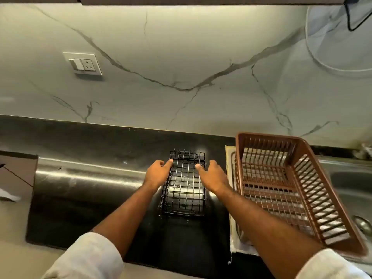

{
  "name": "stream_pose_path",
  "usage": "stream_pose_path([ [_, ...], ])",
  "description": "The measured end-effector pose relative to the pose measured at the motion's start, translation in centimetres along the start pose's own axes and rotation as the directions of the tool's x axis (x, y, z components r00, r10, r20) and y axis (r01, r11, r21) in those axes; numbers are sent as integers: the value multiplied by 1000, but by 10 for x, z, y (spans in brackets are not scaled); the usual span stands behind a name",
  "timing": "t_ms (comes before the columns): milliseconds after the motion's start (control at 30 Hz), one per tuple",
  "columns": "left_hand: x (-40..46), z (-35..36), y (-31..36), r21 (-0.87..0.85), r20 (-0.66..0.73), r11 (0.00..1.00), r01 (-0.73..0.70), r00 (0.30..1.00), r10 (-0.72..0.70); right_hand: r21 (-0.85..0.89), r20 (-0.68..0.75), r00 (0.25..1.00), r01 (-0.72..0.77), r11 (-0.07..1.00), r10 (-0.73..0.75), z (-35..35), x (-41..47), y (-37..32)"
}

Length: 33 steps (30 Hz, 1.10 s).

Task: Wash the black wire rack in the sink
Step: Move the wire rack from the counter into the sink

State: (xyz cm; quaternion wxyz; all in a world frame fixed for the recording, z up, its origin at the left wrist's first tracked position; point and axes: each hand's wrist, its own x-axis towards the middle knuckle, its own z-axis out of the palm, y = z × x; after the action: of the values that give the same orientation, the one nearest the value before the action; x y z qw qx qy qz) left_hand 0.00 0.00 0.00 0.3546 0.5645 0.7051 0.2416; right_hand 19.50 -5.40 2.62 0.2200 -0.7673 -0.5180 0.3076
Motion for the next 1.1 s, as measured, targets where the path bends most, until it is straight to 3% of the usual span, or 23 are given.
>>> stream_pose_path([
  [167, 9, 6, -18, -68, 111, 993, 99, 990, -91, 22, 111, 982, -153, 988, 150, 18, 18, 9],
  [333, 16, 6, -25, -232, 193, 965, 120, 978, -75, 250, 160, 970, -218, 944, 181, 32, 29, 19],
  [500, 21, 7, -30, -425, 354, 862, 276, 927, -122, 462, 217, 960, -260, 848, 176, 34, 30, 26],
  [933, 21, 3, -1, -398, 238, 907, 140, 970, -45, 516, 110, 986, -163, 841, 124, 10, 21, 14],
  [1100, 7, -8, 27, -419, 207, 905, 68, 978, 22, 528, 48, 998, -61, 847, 42, -18, 11, 9],
])
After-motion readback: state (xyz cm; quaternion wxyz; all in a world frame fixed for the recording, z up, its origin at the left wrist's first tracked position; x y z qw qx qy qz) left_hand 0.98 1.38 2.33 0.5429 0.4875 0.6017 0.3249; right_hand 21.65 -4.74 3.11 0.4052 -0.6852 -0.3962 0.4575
